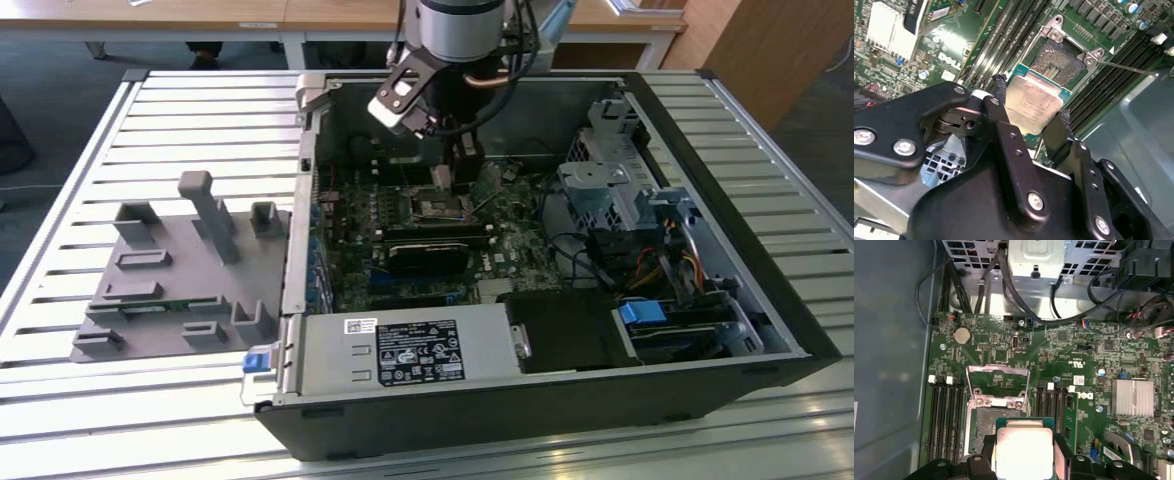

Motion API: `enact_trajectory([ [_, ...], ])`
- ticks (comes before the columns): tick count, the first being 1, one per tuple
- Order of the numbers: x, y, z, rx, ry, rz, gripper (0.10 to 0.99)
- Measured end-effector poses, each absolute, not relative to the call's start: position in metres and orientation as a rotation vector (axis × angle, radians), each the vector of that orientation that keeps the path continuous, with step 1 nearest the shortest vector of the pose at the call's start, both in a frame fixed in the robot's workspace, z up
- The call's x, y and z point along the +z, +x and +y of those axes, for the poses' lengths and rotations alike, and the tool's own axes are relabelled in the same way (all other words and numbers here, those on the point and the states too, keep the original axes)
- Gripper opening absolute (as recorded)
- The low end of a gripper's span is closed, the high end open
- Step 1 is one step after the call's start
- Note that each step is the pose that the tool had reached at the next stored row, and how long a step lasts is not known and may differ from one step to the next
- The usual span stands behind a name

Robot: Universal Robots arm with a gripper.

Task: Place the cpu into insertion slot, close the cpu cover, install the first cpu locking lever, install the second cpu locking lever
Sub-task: 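Place the cpu into insertion slot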

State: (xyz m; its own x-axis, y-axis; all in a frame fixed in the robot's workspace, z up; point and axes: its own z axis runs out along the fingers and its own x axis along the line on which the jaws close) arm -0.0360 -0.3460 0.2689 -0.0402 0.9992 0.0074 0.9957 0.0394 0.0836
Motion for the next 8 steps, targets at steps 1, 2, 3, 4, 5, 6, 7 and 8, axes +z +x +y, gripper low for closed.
enact_trajectory([
  [1, 0.2678, -0.0362, -0.3451, 0.101, 2.14, 2.226, 0.537],
  [2, 0.2667, -0.0365, -0.3442, 0.101, 2.14, 2.225, 0.537],
  [3, 0.2655, -0.0369, -0.3433, 0.101, 2.14, 2.225, 0.537],
  [4, 0.2641, -0.0371, -0.3424, 0.101, 2.141, 2.225, 0.537],
  [5, 0.2624, -0.0373, -0.3417, 0.101, 2.14, 2.225, 0.537],
  [6, 0.2608, -0.0374, -0.3414, 0.101, 2.14, 2.225, 0.537],
  [7, 0.2593, -0.0374, -0.3413, 0.101, 2.14, 2.225, 0.537],
  [8, 0.2581, -0.0376, -0.3413, 0.101, 2.14, 2.225, 0.537],
])
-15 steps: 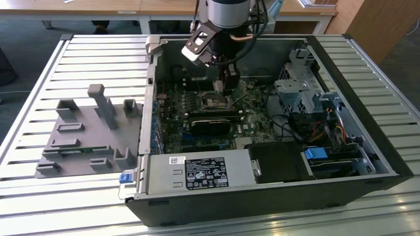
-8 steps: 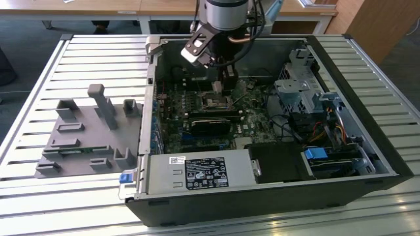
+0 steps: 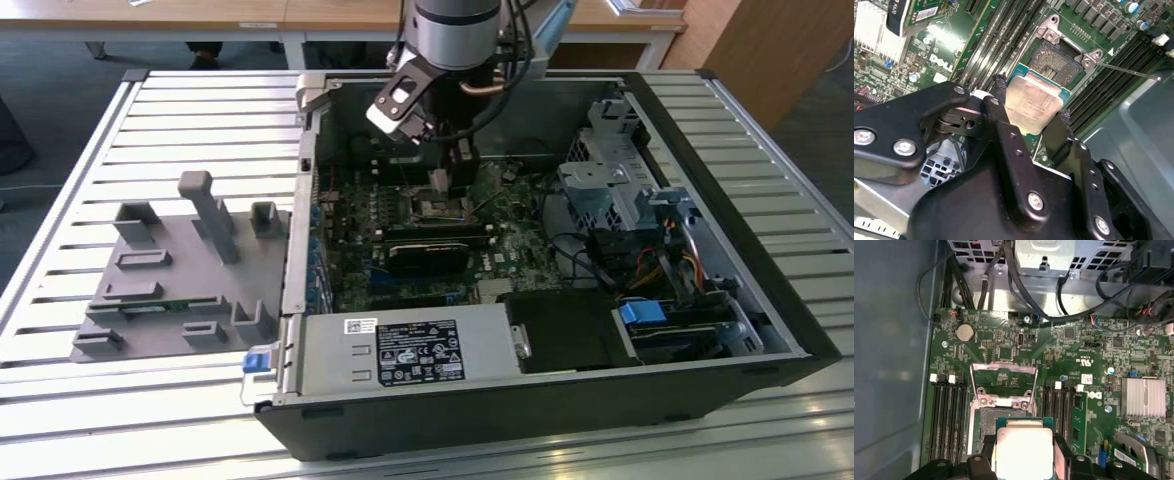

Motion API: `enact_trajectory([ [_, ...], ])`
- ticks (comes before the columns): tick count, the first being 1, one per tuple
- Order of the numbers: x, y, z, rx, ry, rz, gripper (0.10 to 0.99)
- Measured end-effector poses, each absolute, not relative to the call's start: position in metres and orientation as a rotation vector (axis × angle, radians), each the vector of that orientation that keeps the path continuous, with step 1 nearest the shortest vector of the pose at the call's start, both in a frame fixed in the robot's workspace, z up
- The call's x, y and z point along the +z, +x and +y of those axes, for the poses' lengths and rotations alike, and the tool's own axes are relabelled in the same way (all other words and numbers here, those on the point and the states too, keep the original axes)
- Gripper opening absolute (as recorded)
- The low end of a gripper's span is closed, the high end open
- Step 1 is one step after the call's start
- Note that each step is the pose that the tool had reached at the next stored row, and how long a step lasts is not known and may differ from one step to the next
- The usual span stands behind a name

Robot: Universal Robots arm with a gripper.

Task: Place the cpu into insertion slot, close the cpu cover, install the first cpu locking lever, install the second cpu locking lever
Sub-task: 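Place the cpu into insertion slot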

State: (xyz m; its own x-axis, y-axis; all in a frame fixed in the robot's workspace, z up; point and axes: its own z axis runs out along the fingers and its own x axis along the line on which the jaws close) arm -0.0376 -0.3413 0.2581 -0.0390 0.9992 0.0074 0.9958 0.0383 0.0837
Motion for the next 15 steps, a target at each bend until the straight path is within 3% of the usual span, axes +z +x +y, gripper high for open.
enact_trajectory([
  [15, 0.242, -0.04, -0.336, 0.1, 2.172, 2.193, 0.537],
])
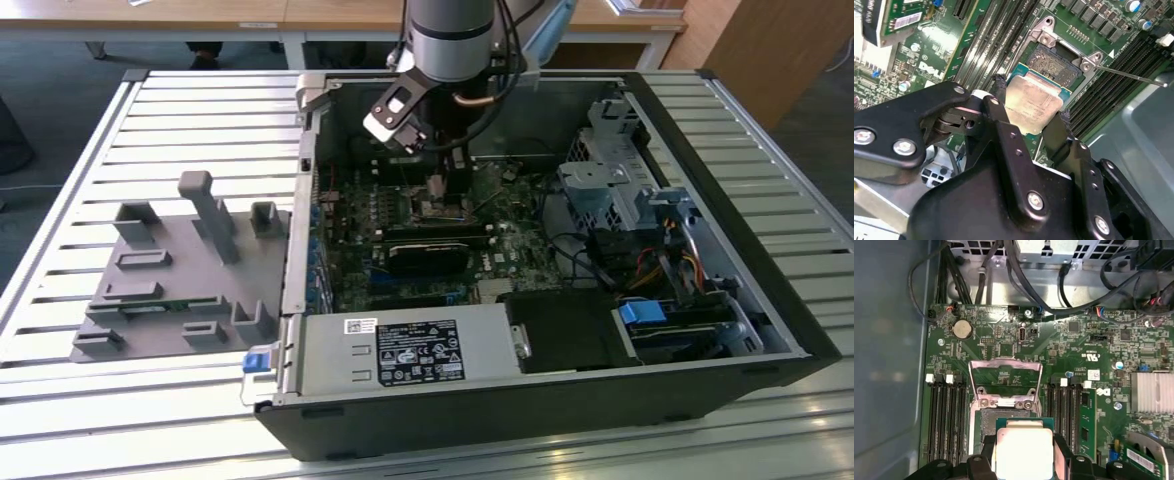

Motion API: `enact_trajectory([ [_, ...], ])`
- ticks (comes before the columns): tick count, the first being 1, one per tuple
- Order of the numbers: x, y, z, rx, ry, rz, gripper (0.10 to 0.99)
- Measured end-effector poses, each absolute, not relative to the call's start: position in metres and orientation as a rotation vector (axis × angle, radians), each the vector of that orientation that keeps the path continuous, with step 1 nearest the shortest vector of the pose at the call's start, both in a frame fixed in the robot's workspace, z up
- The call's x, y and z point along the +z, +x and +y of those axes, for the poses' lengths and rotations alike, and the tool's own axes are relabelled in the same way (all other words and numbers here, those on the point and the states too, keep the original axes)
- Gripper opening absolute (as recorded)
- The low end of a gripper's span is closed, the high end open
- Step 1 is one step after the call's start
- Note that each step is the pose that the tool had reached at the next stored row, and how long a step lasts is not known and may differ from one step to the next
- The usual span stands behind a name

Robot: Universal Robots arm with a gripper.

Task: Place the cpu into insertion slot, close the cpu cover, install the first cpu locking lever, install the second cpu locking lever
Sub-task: 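Place the cpu into insertion slot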

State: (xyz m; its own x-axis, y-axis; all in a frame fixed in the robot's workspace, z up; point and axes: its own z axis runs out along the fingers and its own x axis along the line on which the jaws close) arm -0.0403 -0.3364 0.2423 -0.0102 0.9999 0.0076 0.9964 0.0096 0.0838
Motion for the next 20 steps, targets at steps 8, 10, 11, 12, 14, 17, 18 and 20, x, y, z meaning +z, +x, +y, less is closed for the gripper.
enact_trajectory([
  [8, 0.231, -0.042, -0.335, 0.1, 2.171, 2.193, 0.537],
  [10, 0.229, -0.042, -0.334, 0.1, 2.172, 2.193, 0.537],
  [11, 0.228, -0.042, -0.334, 0.1, 2.171, 2.193, 0.537],
  [12, 0.227, -0.043, -0.333, 0.1, 2.171, 2.193, 0.537],
  [14, 0.225, -0.043, -0.332, 0.1, 2.171, 2.193, 0.537],
  [17, 0.222, -0.043, -0.328, 0.1, 2.171, 2.193, 0.537],
  [18, 0.221, -0.043, -0.328, 0.1, 2.171, 2.193, 0.537],
  [20, 0.218, -0.044, -0.326, 0.1, 2.172, 2.193, 0.537],
])
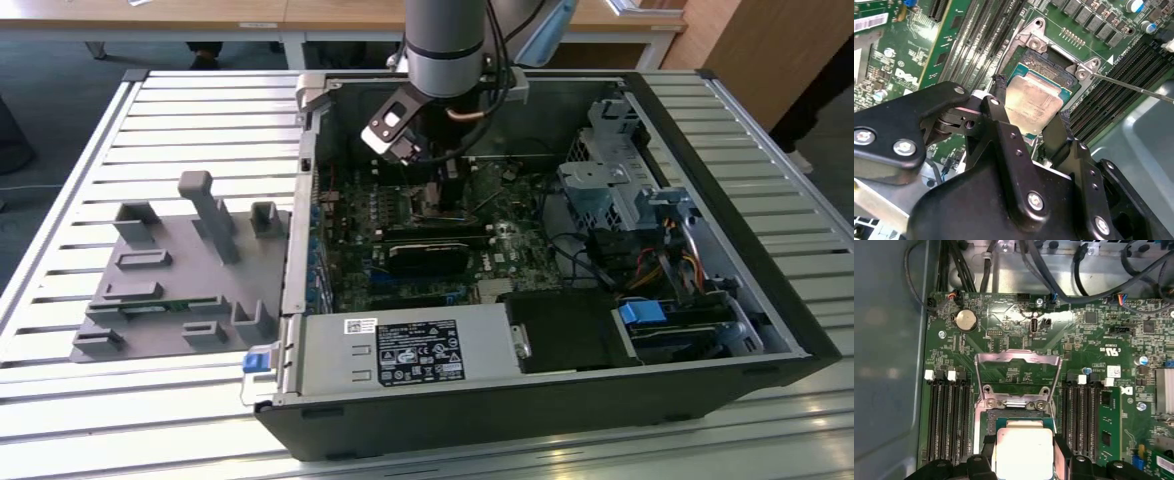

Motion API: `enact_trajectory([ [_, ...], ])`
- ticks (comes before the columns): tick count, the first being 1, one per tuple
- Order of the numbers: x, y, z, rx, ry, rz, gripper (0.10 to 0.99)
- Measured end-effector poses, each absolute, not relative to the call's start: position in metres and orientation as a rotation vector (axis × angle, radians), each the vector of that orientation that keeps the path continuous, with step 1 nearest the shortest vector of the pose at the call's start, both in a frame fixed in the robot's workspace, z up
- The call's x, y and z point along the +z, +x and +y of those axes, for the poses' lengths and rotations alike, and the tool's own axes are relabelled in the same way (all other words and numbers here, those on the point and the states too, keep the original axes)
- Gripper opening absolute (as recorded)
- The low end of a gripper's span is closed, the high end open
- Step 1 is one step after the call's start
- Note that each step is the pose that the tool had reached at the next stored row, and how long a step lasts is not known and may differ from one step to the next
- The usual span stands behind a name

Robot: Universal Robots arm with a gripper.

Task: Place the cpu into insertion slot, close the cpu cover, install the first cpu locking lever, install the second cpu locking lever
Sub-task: 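Place the cpu into insertion slot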

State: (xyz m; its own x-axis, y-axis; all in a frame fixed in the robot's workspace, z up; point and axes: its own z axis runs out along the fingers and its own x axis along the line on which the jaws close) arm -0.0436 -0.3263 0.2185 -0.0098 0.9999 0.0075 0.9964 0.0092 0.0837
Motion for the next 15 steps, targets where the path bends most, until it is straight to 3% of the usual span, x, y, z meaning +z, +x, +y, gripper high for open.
enact_trajectory([
  [15, 0.206, -0.044, -0.323, 0.1, 2.173, 2.192, 0.537],
])
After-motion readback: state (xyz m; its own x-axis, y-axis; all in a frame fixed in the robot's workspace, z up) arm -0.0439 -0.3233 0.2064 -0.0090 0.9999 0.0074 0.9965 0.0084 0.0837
